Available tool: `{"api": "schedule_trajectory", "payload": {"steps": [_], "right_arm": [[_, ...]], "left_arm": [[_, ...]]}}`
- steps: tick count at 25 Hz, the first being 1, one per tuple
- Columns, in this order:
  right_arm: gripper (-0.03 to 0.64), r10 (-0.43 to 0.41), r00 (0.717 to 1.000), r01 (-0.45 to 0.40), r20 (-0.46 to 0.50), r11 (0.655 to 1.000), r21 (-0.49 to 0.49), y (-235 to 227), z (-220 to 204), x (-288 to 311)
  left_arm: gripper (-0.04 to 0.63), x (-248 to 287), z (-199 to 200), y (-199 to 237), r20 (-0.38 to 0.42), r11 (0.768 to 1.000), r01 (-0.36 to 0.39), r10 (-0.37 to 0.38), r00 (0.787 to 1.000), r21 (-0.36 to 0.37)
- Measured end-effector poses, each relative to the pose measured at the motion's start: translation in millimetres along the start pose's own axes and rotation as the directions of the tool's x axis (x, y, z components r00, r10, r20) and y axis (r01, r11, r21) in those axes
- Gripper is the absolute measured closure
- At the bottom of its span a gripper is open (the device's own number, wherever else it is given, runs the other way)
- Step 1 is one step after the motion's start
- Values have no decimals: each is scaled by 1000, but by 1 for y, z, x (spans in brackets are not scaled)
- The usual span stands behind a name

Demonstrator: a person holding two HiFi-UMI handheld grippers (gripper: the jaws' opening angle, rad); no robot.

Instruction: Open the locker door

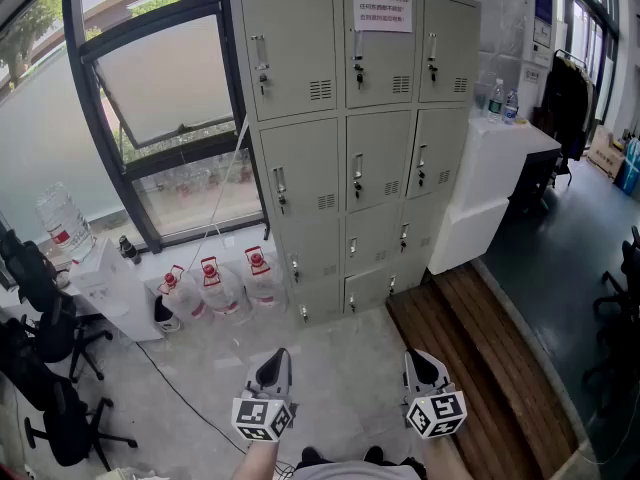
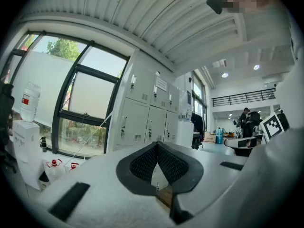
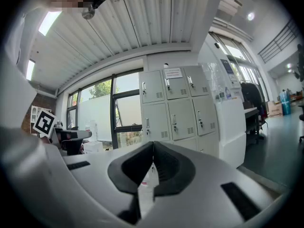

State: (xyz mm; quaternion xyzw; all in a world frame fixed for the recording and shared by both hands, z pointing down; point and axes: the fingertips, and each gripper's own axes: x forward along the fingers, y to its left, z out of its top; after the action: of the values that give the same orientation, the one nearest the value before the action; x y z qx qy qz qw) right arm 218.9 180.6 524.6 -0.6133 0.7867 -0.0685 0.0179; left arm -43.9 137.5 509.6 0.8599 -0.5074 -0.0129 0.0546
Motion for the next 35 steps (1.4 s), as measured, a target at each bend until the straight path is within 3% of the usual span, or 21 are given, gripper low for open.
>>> {"api": "schedule_trajectory", "payload": {"steps": [18,35], "right_arm": [[603,41,999,-41,18,999,-1,3,3,-1],[603,221,975,-221,-8,975,5,-25,-1,26]], "left_arm": [[591,6,1,-12,-9,1000,-4,4,1000,9],[591,7,2,-28,28,983,-182,181,983,24]]}}
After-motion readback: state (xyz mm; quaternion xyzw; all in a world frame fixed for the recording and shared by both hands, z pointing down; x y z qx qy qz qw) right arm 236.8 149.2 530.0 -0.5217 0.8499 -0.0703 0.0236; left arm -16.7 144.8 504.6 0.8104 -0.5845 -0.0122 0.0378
